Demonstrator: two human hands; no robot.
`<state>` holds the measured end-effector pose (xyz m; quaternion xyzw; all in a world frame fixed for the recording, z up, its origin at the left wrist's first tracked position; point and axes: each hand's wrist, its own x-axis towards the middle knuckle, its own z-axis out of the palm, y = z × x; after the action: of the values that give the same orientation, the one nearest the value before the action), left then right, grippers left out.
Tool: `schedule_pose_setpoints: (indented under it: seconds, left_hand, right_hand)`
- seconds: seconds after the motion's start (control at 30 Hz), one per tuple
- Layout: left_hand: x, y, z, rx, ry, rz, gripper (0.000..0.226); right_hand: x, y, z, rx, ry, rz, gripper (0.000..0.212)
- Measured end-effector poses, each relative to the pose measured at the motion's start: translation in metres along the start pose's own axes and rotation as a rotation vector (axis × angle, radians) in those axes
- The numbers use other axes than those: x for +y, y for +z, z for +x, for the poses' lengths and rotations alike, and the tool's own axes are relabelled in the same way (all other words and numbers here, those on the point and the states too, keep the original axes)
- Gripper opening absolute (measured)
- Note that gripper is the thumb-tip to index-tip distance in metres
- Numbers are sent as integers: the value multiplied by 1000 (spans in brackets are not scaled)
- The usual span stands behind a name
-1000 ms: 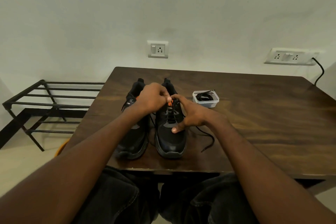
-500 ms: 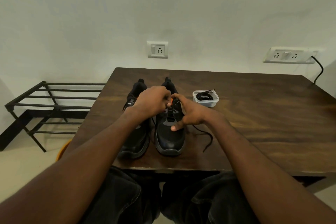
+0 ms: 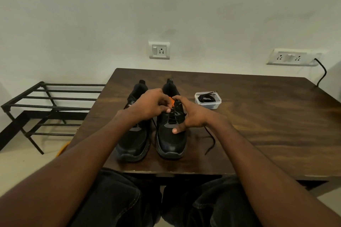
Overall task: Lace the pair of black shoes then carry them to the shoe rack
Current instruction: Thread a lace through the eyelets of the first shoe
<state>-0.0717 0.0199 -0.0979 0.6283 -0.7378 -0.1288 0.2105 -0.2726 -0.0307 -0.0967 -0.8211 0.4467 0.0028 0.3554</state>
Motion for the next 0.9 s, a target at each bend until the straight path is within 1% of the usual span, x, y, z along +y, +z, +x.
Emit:
schedule_pose_setpoints:
  seconds: [0.1, 0.17, 0.23, 0.27, 0.33, 0.4, 0.43, 0.53, 0.57, 0.6, 0.63, 0.67, 0.7, 0.73, 0.77, 0.83, 0.9]
  left_hand:
    - [0, -7, 3, -2, 0, 83, 16]
    - [3, -12, 4, -14, -24, 114, 13]
    - [4, -12, 2, -27, -38, 105, 10]
    - [4, -11, 1, -12, -46, 55, 11]
    - [3, -12, 1, 71, -107, -145, 13]
    - [3, -18, 2, 186, -175, -355, 12]
    - [4, -23, 2, 218, -202, -474, 10]
    - [7, -38, -3, 199, -218, -1001, 14]
    - [7, -39, -5, 193, -222, -1084, 14]
    - [7, -37, -6, 201, -228, -1054, 12]
    - [7, -32, -7, 213, -229, -877, 7]
    - [7, -26, -7, 197, -203, -632, 1]
    - [6, -18, -6, 158, -155, -386, 9]
    - [7, -11, -5, 97, -104, -211, 13]
    - [9, -6, -3, 43, -81, -103, 14]
    - [10, -4, -2, 0, -81, -6, 10]
    - [8, -6, 0, 27, -108, 6, 14]
  right_hand:
    - [1, 0, 0, 9, -8, -9, 125]
    - [1, 0, -1, 11, -13, -6, 124]
    - [1, 1, -2, 9, -12, -4, 124]
    - [0, 1, -3, 8, -11, -4, 124]
    - [-1, 1, -3, 13, -9, 4, 125]
    - [0, 0, -4, 14, -7, 17, 126]
    - [0, 0, -4, 10, -8, 19, 125]
    - [0, 0, -4, 1, -4, 24, 125]
    - [0, 0, -3, -1, -4, 27, 124]
    - [0, 0, -3, -1, -4, 29, 124]
    - [0, 0, -3, -2, -6, 28, 124]
    - [0, 0, -3, -2, -7, 26, 123]
    - [0, 0, -3, -3, -7, 23, 124]
    - [0, 0, -3, -3, -4, 19, 124]
    - [0, 0, -2, -4, 2, 17, 124]
    - [1, 1, -1, -7, 9, 16, 124]
    - [1, 1, 0, -7, 4, 16, 124]
